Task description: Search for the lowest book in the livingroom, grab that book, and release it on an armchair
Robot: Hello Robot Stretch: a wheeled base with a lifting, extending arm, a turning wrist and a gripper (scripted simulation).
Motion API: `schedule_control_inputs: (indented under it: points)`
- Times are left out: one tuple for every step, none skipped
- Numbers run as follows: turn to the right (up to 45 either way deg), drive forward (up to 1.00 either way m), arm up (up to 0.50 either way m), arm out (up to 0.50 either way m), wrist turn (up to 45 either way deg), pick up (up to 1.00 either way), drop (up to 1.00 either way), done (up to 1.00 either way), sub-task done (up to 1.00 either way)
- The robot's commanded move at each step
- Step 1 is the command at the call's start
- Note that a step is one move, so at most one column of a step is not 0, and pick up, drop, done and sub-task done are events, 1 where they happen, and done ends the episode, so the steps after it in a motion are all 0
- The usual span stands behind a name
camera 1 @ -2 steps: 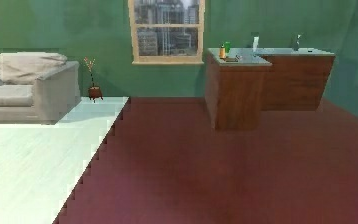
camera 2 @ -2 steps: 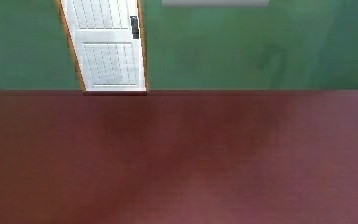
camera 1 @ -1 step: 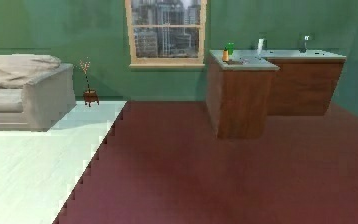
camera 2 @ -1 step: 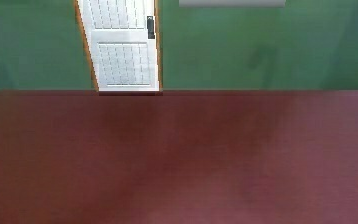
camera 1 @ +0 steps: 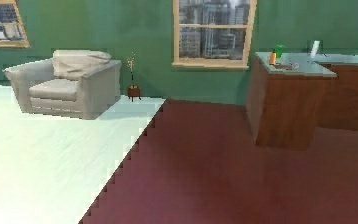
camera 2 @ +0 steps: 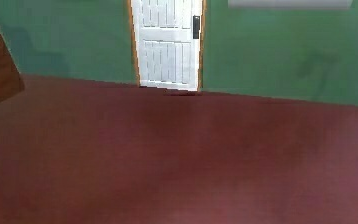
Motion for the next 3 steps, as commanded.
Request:
schedule_control_inputs:
  points:
    - [0.0, 0.05, 0.0, 0.0, 0.0, 0.0, 0.0, 0.0, 0.0]
    - [-45.0, 0.0, 0.0, 0.0, 0.0, 0.0, 0.0, 0.0, 0.0]
    - [-12.0, 0.0, 0.0, 0.0, 0.0, 0.0, 0.0, 0.0, 0.0]
